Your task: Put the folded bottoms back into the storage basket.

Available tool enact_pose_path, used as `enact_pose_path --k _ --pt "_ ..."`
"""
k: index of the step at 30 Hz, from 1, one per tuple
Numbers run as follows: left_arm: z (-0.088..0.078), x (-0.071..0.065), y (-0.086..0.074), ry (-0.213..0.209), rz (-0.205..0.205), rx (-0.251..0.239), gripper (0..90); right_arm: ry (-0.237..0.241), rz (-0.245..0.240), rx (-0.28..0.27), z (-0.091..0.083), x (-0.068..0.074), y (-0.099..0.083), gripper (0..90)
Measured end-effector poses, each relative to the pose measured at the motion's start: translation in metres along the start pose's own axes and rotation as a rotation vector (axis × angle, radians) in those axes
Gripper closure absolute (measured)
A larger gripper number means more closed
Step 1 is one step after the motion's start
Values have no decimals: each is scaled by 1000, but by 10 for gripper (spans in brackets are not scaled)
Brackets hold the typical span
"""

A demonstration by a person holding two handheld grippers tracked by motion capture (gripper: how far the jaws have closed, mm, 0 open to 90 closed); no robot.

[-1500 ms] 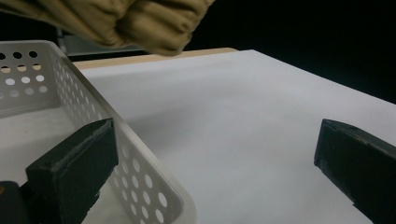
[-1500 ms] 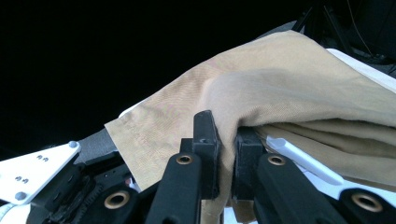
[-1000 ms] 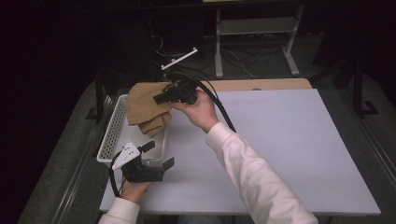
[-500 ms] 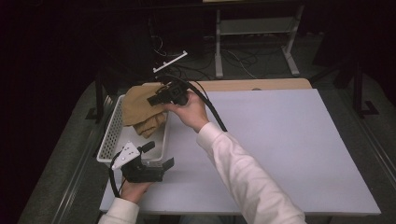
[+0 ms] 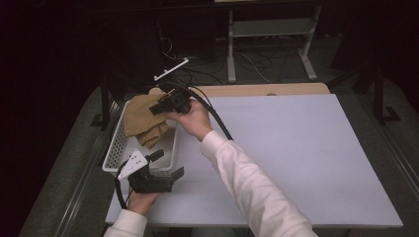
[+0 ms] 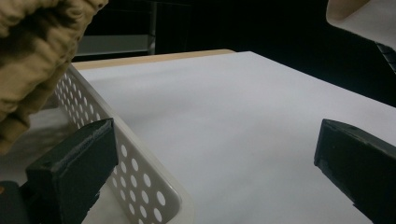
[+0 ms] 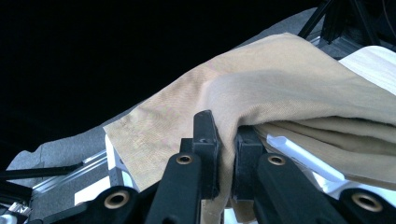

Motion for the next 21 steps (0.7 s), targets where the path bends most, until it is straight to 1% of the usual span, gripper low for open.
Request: enact_pose_path --k 10,21 --pt "0 0 0 -2 -7 -1 2 17 -10 23 20 4 -1 819" --pt "0 0 0 -7 -5 -1 2 30 2 51 42 6 -11 818"
Point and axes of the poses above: each handheld gripper's, and its own axes: z roughly forward along the jaws, y roughly out of its top, x roughly to its left, the point moved 3 cm from there along z, roughly forward along the jaws, and after that the axes turned 1 degree about x, right-handed, at the moved point
